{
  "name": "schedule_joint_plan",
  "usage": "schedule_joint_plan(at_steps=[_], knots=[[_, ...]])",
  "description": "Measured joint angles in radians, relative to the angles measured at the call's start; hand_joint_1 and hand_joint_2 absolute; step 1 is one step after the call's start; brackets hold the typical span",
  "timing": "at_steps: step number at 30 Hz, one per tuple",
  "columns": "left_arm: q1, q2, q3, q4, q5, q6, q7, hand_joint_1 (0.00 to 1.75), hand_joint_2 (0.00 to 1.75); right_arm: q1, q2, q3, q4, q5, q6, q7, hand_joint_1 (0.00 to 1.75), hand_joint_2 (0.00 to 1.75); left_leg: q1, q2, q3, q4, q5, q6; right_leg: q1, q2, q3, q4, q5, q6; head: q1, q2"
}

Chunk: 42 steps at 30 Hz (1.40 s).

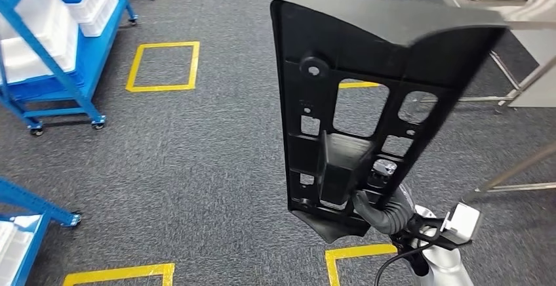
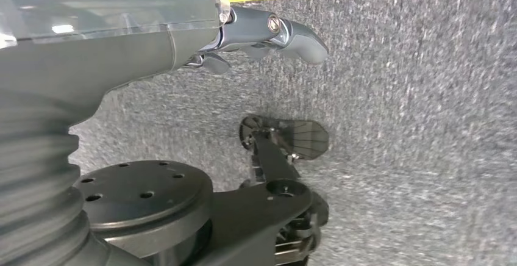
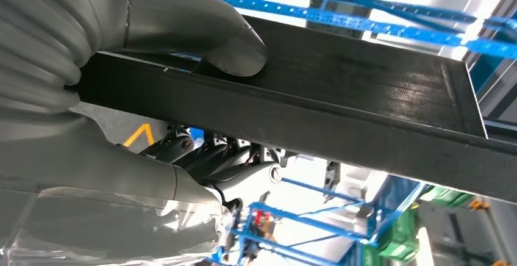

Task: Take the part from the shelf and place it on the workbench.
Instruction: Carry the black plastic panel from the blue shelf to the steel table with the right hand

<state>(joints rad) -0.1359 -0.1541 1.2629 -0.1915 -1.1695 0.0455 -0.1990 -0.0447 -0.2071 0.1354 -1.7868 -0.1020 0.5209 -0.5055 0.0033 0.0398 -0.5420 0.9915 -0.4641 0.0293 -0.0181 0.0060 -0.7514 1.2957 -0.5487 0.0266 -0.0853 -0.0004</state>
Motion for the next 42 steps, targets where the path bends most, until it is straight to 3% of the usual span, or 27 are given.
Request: schedule_joint_plan(at_steps=[2, 4, 6, 8, 10, 12, 13, 15, 17, 22, 23, 25, 26, 28, 29, 30, 32, 33, 35, 37, 38, 40, 42], knots=[[0.005, 0.0, 0.003, 0.0, 0.001, 0.002, 0.022, 0.0, 1.75, -0.019, 0.0, 0.012, 0.019, -0.004, 0.002, 0.006, 1.38, 1.75, 0.0, 0.023, 0.003, 0.001, -0.005, -0.004, -0.003, -0.017, 0.057, -0.104, 0.06, 0.001, 0.0, 0.0], [0.01, -0.001, 0.006, 0.0, 0.0, 0.005, 0.053, 0.0, 1.75, -0.034, 0.0, 0.021, 0.026, -0.007, -0.003, 0.013, 1.38, 1.75, -0.004, 0.04, 0.007, 0.004, -0.011, -0.013, 0.002, -0.054, 0.126, -0.234, 0.102, -0.006, 0.0, 0.0], [0.015, -0.003, 0.008, 0.0, 0.0, 0.007, 0.077, 0.0, 1.75, -0.041, -0.001, 0.027, 0.028, -0.011, -0.009, 0.019, 1.38, 1.75, -0.008, 0.053, 0.011, 0.005, -0.016, -0.023, 0.011, -0.069, 0.145, -0.276, 0.105, -0.017, 0.0, 0.0], [0.018, -0.006, 0.012, 0.0, 0.0, 0.01, 0.094, 0.0, 1.75, -0.041, -0.004, 0.031, 0.028, -0.018, -0.01, 0.023, 1.38, 1.75, -0.007, 0.065, 0.014, 0.005, -0.021, -0.035, 0.011, -0.048, 0.143, -0.279, 0.108, -0.028, 0.0, 0.0], [0.019, -0.008, 0.014, 0.0, 0.001, 0.013, 0.107, 0.0, 1.75, -0.046, -0.006, 0.035, 0.029, -0.026, -0.008, 0.024, 1.38, 1.75, -0.002, 0.039, 0.003, 0.038, -0.048, -0.045, 0.007, -0.028, 0.147, -0.287, 0.112, -0.041, 0.0, 0.0], [0.023, -0.01, 0.016, 0.0, 0.001, 0.015, 0.115, 0.0, 1.75, -0.054, -0.007, 0.04, 0.033, -0.031, -0.003, 0.024, 1.38, 1.75, 0.002, -0.009, -0.049, 0.155, -0.11, -0.049, 0.006, -0.007, 0.149, -0.29, 0.114, -0.05, 0.0, 0.0], [0.027, -0.01, 0.017, 0.0, 0.001, 0.015, 0.117, 0.0, 1.75, -0.058, -0.007, 0.044, 0.037, -0.032, 0.0, 0.025, 1.38, 1.75, 0.003, -0.022, -0.086, 0.228, -0.139, -0.05, 0.008, 0.006, 0.149, -0.29, 0.114, -0.052, 0.0, 0.0], [0.031, -0.011, 0.017, 0.0, 0.001, 0.015, 0.118, 0.0, 1.75, -0.06, -0.007, 0.049, 0.042, -0.035, 0.002, 0.025, 1.38, 1.75, 0.003, -0.03, -0.136, 0.322, -0.166, -0.051, 0.01, 0.027, 0.149, -0.289, 0.114, -0.053, 0.0, 0.0], [0.033, -0.012, 0.017, 0.0, 0.001, 0.015, 0.117, 0.0, 1.75, -0.061, -0.007, 0.052, 0.045, -0.036, 0.003, 0.025, 1.38, 1.75, 0.003, -0.031, -0.146, 0.337, -0.164, -0.051, 0.011, 0.034, 0.15, -0.288, 0.114, -0.053, 0.0, 0.0], [0.033, -0.012, 0.017, 0.0, 0.001, 0.015, 0.116, 0.0, 1.75, -0.061, -0.007, 0.053, 0.046, -0.036, 0.003, 0.025, 1.38, 1.75, 0.003, -0.031, -0.144, 0.329, -0.155, -0.05, 0.011, 0.038, 0.15, -0.288, 0.114, -0.053, 0.0, 0.0], [0.033, -0.013, 0.017, 0.0, 0.0, 0.015, 0.114, 0.0, 1.75, -0.062, -0.007, 0.055, 0.049, -0.036, 0.003, 0.026, 1.38, 1.75, 0.003, -0.032, -0.133, 0.299, -0.132, -0.048, 0.012, 0.046, 0.151, -0.288, 0.114, -0.053, 0.0, 0.0], [0.032, -0.014, 0.017, 0.0, -0.001, 0.015, 0.109, 0.0, 1.75, -0.067, -0.007, 0.06, 0.056, -0.037, 0.002, 0.026, 1.38, 1.75, 0.004, -0.058, -0.077, 0.161, -0.052, -0.041, 0.011, 0.071, 0.153, -0.284, 0.112, -0.05, 0.0, 0.0], [0.031, -0.014, 0.017, 0.0, -0.002, 0.015, 0.103, 0.0, 1.75, -0.071, -0.007, 0.063, 0.061, -0.039, 0.002, 0.026, 1.38, 1.75, 0.002, -0.073, -0.047, 0.09, -0.02, -0.034, 0.009, 0.09, 0.151, -0.283, 0.113, -0.042, 0.0, 0.0], [0.028, -0.015, 0.017, 0.0, -0.005, 0.017, 0.085, 0.0, 1.75, -0.08, -0.008, 0.07, 0.076, -0.042, 0.003, 0.023, 1.38, 1.75, 0.002, -0.072, -0.014, 0.013, 0.006, -0.013, 0.007, 0.065, 0.117, -0.225, 0.081, -0.018, 0.0, 0.0], [0.028, -0.016, 0.017, 0.0, -0.006, 0.017, 0.075, 0.0, 1.75, -0.085, -0.008, 0.073, 0.084, -0.044, 0.003, 0.022, 1.38, 1.75, 0.0, -0.053, -0.011, 0.004, 0.008, -0.004, 0.006, 0.043, 0.085, -0.167, 0.051, -0.006, 0.0, 0.0], [0.028, -0.016, 0.017, 0.0, -0.006, 0.018, 0.068, 0.0, 1.75, -0.089, -0.008, 0.077, 0.092, -0.045, 0.003, 0.02, 1.38, 1.75, 0.0, -0.034, -0.009, -0.002, 0.011, 0.003, 0.006, 0.013, 0.048, -0.093, 0.015, 0.0, 0.0, 0.0], [0.03, -0.016, 0.017, 0.0, -0.005, 0.019, 0.058, 0.0, 1.75, -0.098, -0.008, 0.082, 0.109, -0.047, 0.004, 0.02, 1.38, 1.75, -0.003, -0.008, -0.01, -0.002, 0.009, 0.004, 0.002, 0.002, 0.0, 0.003, -0.014, 0.007, 0.0, 0.0], [0.029, -0.016, 0.017, 0.0, -0.004, 0.02, 0.051, 0.0, 1.75, -0.106, -0.008, 0.083, 0.119, -0.05, 0.004, 0.02, 1.38, 1.75, -0.004, 0.005, -0.011, -0.002, 0.008, 0.003, 0.0, -0.001, 0.003, -0.003, 0.0, 0.008, 0.0, 0.0], [0.026, -0.016, 0.017, 0.0, -0.005, 0.02, 0.04, 0.0, 1.75, -0.129, -0.008, 0.086, 0.135, -0.059, 0.005, 0.023, 1.38, 1.75, -0.004, 0.029, -0.008, 0.0, 0.005, -0.002, 0.0, -0.024, 0.07, -0.124, 0.063, 0.007, 0.0, 0.0], [0.024, -0.016, 0.015, 0.0, -0.013, 0.021, 0.041, 0.0, 1.75, -0.153, -0.008, 0.085, 0.142, -0.067, 0.0, 0.028, 1.38, 1.75, -0.008, 0.047, -0.004, 0.002, -0.001, -0.01, 0.008, -0.061, 0.139, -0.25, 0.102, -0.004, 0.0, 0.0], [0.024, -0.016, 0.014, 0.0, -0.019, 0.021, 0.049, 0.0, 1.75, -0.159, -0.008, 0.084, 0.143, -0.069, -0.005, 0.03, 1.38, 1.75, -0.01, 0.054, -0.002, 0.003, -0.003, -0.015, 0.012, -0.07, 0.153, -0.279, 0.106, -0.011, 0.0, 0.0], [0.024, -0.017, 0.011, 0.0, -0.029, 0.021, 0.076, 0.0, 1.75, -0.156, -0.01, 0.077, 0.143, -0.072, -0.015, 0.035, 1.38, 1.75, -0.01, 0.071, 0.003, 0.003, -0.008, -0.025, 0.017, -0.055, 0.153, -0.287, 0.104, -0.024, 0.0, 0.0], [0.023, -0.019, 0.009, 0.0, -0.034, 0.021, 0.099, 0.0, 1.75, -0.146, -0.011, 0.067, 0.137, -0.072, -0.02, 0.039, 1.38, 1.75, -0.006, 0.054, -0.001, 0.021, -0.025, -0.036, 0.013, -0.035, 0.156, -0.291, 0.108, -0.036, 0.0, 0.0]])
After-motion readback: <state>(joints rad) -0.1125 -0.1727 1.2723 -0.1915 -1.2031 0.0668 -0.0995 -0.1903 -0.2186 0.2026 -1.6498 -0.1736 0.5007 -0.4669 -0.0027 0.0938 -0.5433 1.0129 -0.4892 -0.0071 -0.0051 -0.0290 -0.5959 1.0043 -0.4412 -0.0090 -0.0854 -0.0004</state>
